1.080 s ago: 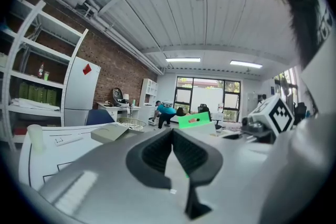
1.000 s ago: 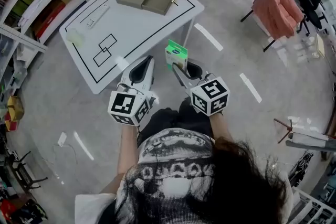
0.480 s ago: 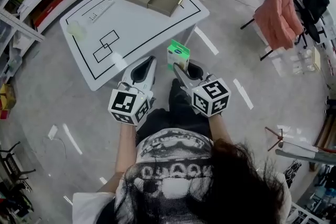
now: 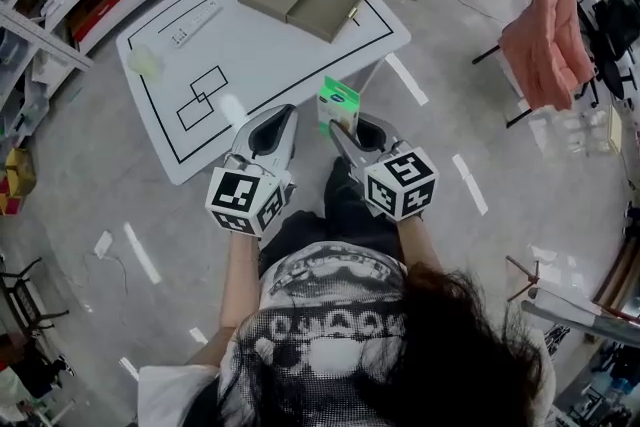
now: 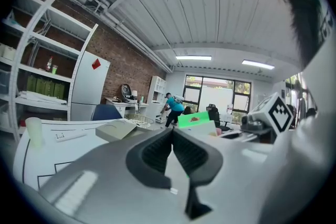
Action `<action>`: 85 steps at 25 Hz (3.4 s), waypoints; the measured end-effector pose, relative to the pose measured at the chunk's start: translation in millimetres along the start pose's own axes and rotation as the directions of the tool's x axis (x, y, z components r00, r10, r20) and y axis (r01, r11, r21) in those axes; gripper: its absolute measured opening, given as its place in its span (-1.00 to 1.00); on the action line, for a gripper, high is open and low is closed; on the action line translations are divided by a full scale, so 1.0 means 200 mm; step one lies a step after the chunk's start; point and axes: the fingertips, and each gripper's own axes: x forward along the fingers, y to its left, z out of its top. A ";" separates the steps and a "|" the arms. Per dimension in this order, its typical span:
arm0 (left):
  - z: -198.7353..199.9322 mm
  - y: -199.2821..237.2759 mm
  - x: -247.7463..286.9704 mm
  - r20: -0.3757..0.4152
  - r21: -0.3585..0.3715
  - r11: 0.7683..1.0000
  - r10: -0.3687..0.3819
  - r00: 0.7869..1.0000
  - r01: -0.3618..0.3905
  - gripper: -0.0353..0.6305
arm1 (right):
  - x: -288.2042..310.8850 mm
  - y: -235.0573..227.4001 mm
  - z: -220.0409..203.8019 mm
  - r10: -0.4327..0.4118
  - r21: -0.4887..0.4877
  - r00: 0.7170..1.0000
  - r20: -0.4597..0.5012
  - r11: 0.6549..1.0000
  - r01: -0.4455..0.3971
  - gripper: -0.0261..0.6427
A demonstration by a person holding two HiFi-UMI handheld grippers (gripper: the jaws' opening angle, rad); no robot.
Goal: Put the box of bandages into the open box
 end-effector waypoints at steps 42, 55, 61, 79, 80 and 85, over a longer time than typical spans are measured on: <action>0.21 0.04 1.14 -0.058 0.043 0.993 0.113 0.992 -0.110 -0.89 | 0.40 -1.07 0.33 0.152 0.074 0.987 -0.043 0.986 -0.149 -0.65; 0.27 0.26 1.16 -0.056 0.049 0.996 0.074 0.996 -0.072 -0.89 | 0.67 -1.08 0.32 0.122 0.155 0.987 -0.101 0.982 -0.106 -0.65; 0.31 0.40 1.16 -0.053 0.056 0.997 0.050 0.997 -0.047 -0.89 | 0.84 -1.13 0.28 0.077 0.208 0.988 -0.134 0.977 -0.048 -0.65; 0.37 0.71 1.09 -0.035 0.041 0.999 -0.006 0.999 0.007 -0.89 | 1.45 -1.40 0.18 -0.038 0.418 0.961 -0.273 0.895 0.154 -0.64; 0.38 0.72 1.09 -0.034 0.040 0.999 -0.008 0.999 0.009 -0.89 | 1.48 -1.42 0.17 -0.049 0.413 0.955 -0.291 0.894 0.172 -0.64; 0.37 0.77 1.07 -0.037 0.031 0.999 -0.010 0.999 0.011 -0.89 | 1.59 -1.48 0.13 -0.079 0.361 0.925 -0.372 0.905 0.223 -0.64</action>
